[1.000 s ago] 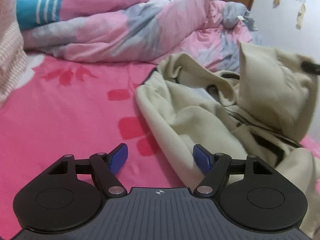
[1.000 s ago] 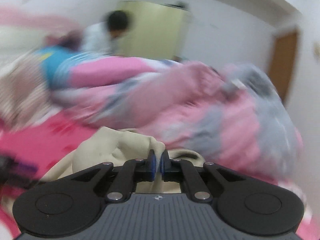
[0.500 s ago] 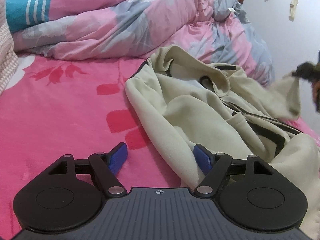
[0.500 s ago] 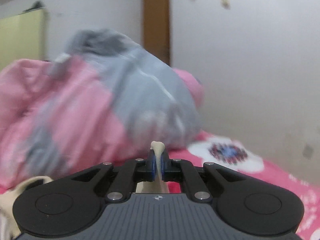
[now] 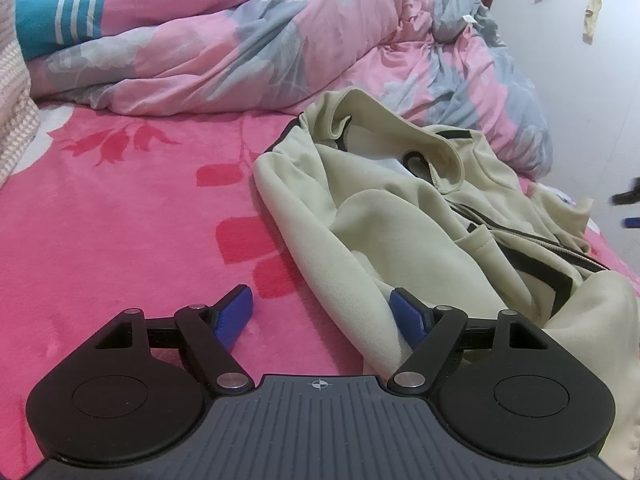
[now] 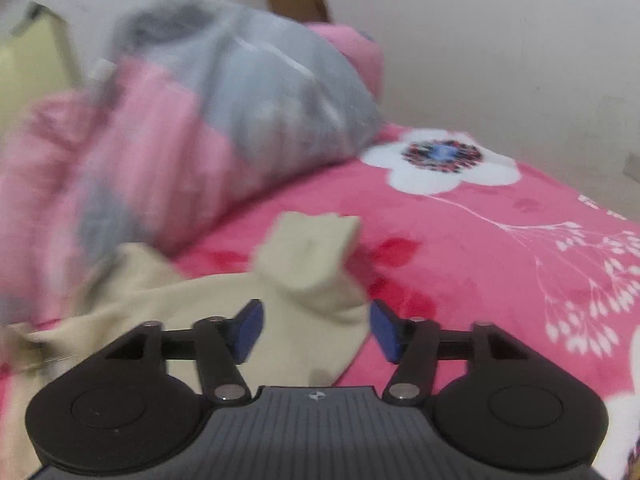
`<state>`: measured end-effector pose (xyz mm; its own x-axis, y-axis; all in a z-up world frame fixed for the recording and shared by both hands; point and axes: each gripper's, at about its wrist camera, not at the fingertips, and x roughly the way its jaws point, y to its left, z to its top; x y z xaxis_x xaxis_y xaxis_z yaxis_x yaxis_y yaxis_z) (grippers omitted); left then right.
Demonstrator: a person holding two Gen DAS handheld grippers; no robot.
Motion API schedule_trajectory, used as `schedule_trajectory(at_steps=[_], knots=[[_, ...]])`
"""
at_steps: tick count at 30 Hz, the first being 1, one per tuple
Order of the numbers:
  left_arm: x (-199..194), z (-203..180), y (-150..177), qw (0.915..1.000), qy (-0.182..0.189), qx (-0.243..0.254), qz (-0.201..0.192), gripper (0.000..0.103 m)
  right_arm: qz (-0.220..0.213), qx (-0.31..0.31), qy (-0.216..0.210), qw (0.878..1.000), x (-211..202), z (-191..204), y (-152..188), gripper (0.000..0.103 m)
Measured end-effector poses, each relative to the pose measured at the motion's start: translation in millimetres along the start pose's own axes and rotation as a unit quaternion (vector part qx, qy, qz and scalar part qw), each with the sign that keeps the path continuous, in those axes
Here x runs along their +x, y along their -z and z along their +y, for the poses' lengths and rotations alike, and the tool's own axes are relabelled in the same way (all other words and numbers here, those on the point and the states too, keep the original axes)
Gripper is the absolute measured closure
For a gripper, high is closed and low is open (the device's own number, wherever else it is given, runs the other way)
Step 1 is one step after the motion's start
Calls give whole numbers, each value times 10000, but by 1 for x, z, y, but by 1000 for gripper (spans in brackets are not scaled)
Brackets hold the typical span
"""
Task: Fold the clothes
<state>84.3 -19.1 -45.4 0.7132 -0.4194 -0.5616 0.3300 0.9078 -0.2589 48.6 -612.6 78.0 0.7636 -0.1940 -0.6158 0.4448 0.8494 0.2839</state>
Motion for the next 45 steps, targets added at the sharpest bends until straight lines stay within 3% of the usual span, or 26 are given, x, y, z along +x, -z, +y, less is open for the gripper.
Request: schedule_trajectory(at_steps=[3, 5, 8, 12, 14, 15, 16, 17, 18, 19, 20, 21, 24, 32, 35, 40, 45], knots=[[-5, 2, -1, 10000, -8, -76, 29, 27, 226, -625, -755, 9949, -48, 31, 30, 35], [-9, 4, -1, 9999, -49, -128, 47, 27, 423, -1410, -1177, 9821, -75, 65, 66, 29], [-13, 9, -3, 9996, -108, -212, 127, 27, 561, -3019, -1705, 9363, -112, 131, 140, 24], [-20, 15, -2, 9995, -206, -201, 153, 27, 396, -4579, -2454, 8535, -148, 192, 236, 17], [-25, 18, -2, 9994, -237, -216, 145, 27, 330, -5078, -2441, 8255, -150, 217, 273, 17], [-27, 21, -2, 9993, -243, -234, 142, 27, 324, -5253, -2280, 8192, -145, 228, 288, 19], [-30, 24, -2, 9992, -245, -270, 138, 27, 366, -5353, -2086, 8177, -135, 235, 298, 22], [-33, 28, -2, 9991, -246, -310, 143, 27, 458, -5410, -1890, 8182, -124, 242, 306, 38], [-35, 30, -1, 9990, -236, -349, 150, 27, 652, -5339, -1743, 8248, -112, 246, 308, 63], [-38, 34, -1, 9989, -201, -396, 159, 27, 824, -5180, -1715, 8340, -104, 247, 305, 74], [-40, 36, 0, 9988, -182, -412, 165, 27, 932, -5036, -1709, 8417, -100, 248, 301, 93], [-42, 38, 1, 9988, -168, -422, 171, 27, 904, -4932, -1754, 8473, -104, 252, 294, 101], [-46, 42, 5, 9987, -108, -449, 221, 26, 805, -4629, -1895, 8622, -115, 262, 274, 102], [-53, 47, 8, 9981, -13, -542, 288, 26, -137, -4280, -2175, 8771, -142, 332, 197, 101], [-54, 52, 6, 9969, 47, -719, 306, 26, -440, -4395, -2333, 8663, -130, 379, 177, 101], [-54, 57, 5, 9954, 103, -890, 336, 26, -1053, -4834, -2451, 8338, -110, 474, 170, 101], [-55, 63, 4, 9940, 182, -1013, 367, 27, -1503, -4668, -2586, 8322, -92, 559, 156, 101]])
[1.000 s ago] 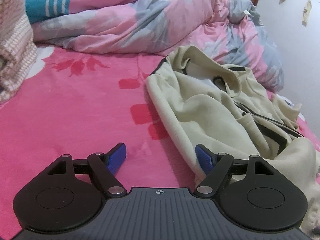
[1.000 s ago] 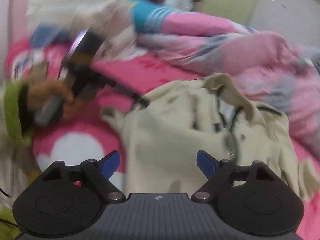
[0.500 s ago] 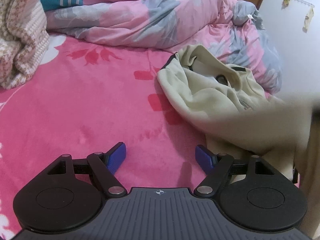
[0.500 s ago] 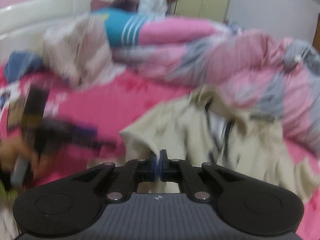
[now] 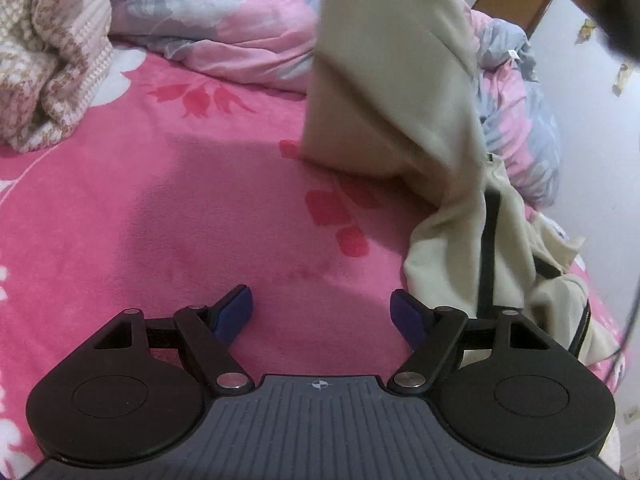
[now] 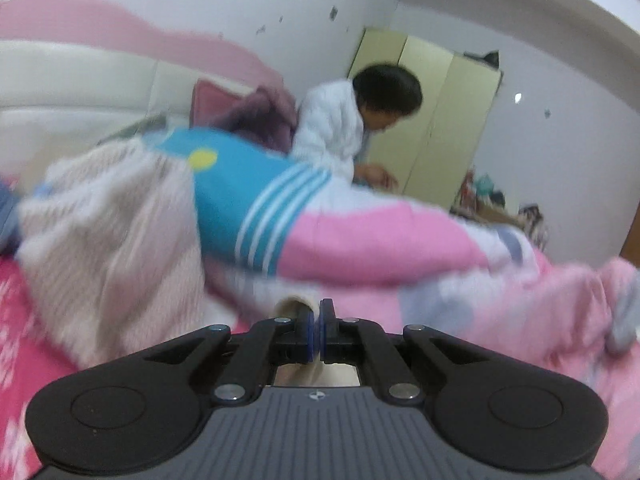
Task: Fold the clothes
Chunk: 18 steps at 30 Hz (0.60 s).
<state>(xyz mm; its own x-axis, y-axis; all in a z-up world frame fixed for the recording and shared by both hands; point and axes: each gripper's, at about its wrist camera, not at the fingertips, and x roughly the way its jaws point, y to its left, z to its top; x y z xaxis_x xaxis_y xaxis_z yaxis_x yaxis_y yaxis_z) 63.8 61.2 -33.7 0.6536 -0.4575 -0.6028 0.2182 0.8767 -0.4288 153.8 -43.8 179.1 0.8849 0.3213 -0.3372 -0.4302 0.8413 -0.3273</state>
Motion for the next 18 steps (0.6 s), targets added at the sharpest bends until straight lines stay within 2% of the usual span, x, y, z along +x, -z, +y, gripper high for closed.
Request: schedule_trajectory(at_steps=[3, 6, 7, 10, 11, 12, 14, 16, 18], knots=[[1, 1, 0, 10000, 26, -27, 49, 27, -225, 177, 51, 9996, 36, 8, -24, 101], [1, -1, 0, 9999, 10, 61, 80, 26, -353, 346, 116, 9987, 71, 20, -30, 101], [2, -1, 0, 9999, 11, 75, 82, 26, -326, 383, 138, 9986, 84, 24, -29, 101], [3, 0, -1, 9999, 35, 67, 101, 26, 198, 405, 113, 9989, 130, 40, -13, 98], [3, 1, -1, 9999, 50, 47, 104, 26, 454, 359, 85, 9983, 145, 45, -7, 92], [3, 1, 0, 9999, 60, 34, 105, 26, 851, 189, 56, 9962, 159, 51, -1, 73], [3, 0, 0, 9999, 54, 39, 96, 26, 1368, -161, 172, 9903, 171, 60, 12, 61], [3, -1, 1, 9999, 32, 61, 82, 26, 1307, -393, 257, 9903, 157, 57, 20, 55], [2, -2, 2, 9999, -5, 98, 53, 26, 1154, -378, 273, 9922, 130, 40, 21, 39]])
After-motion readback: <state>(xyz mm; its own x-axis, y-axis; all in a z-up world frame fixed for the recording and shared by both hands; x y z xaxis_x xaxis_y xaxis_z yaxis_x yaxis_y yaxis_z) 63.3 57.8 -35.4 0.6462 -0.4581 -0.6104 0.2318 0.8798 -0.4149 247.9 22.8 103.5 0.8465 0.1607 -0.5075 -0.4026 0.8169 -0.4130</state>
